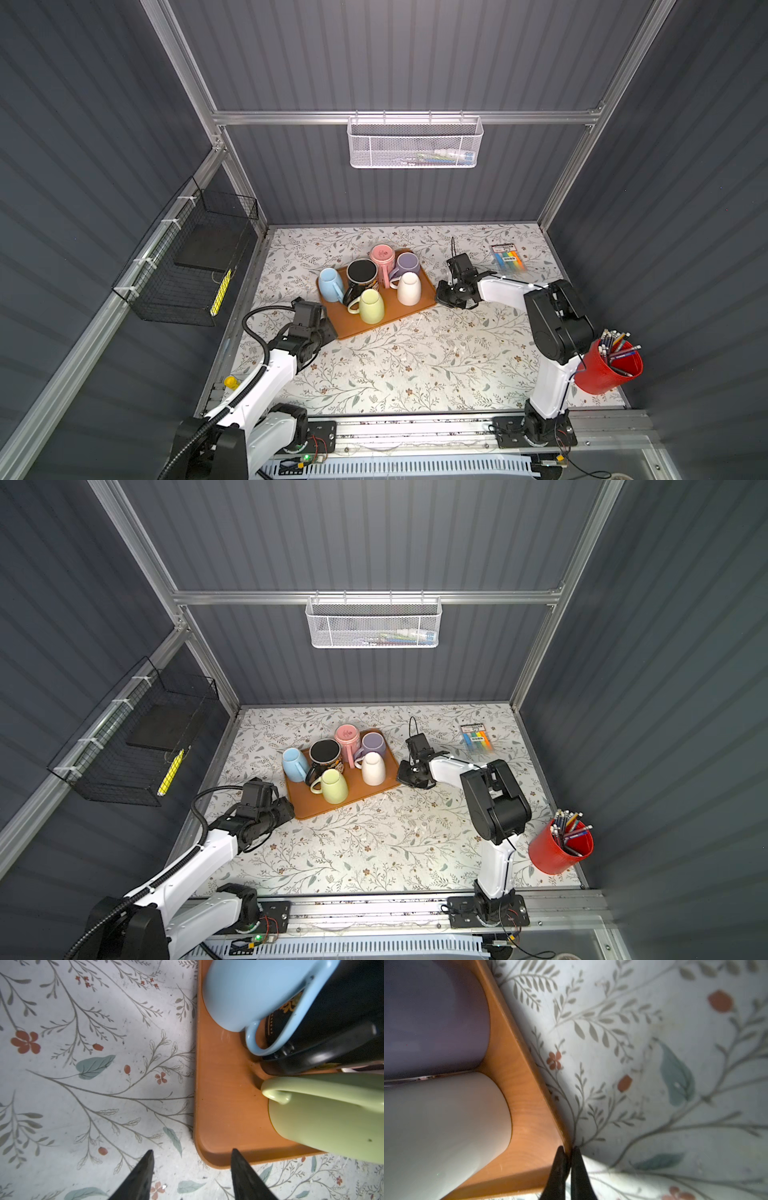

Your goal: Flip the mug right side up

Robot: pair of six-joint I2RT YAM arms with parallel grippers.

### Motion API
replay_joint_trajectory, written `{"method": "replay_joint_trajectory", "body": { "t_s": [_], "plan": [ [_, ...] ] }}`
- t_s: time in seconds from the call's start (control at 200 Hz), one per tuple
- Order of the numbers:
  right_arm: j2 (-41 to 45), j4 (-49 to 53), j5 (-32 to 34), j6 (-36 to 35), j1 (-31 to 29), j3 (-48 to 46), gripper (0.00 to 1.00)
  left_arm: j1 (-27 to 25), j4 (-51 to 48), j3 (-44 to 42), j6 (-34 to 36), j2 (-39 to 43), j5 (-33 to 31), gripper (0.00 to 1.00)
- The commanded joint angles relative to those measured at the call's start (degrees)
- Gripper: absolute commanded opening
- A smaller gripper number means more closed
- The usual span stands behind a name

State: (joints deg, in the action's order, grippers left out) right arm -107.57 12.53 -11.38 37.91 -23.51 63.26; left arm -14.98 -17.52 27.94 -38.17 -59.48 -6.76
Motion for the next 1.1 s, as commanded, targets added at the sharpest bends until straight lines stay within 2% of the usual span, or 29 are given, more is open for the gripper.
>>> {"method": "replay_joint_trajectory", "body": {
  "t_s": [0.0,0.21,0.43,0.52,0.605,0.735,1.096],
  "plan": [
    [4.3,1.2,-0.2,-2.6,0.2,-4.5,0.0,-0.4,0.6,-1.4,0.4,0.0,1.0,0.56],
    [9.0,-0.4,0.2,-2.6,0.4,-12.4,0.0,-0.5,2.6,-2.1,0.4,-2.3,2.0,0.51],
    [12.0,-2.3,-1.1,-3.2,1.5,-15.5,0.0,-0.6,4.2,-1.0,0.8,-5.3,2.1,0.47],
    [13.0,-2.7,-3.9,-4.0,3.1,-14.9,0.15,-0.5,4.4,-0.2,1.1,-6.4,1.6,0.44],
    [13.3,-2.8,-7.0,-6.0,4.6,-13.1,0.27,-0.5,5.0,0.2,0.7,-7.5,1.1,0.41],
    [12.4,-2.1,-10.8,-9.5,5.8,-9.2,0.35,-0.5,6.5,0.4,-0.4,-9.6,0.6,0.36],
    [-0.5,3.2,-13.8,-13.9,6.0,6.2,0.39,-0.5,8.8,3.6,-1.0,-16.9,-1.6,0.31]
  ]
}}
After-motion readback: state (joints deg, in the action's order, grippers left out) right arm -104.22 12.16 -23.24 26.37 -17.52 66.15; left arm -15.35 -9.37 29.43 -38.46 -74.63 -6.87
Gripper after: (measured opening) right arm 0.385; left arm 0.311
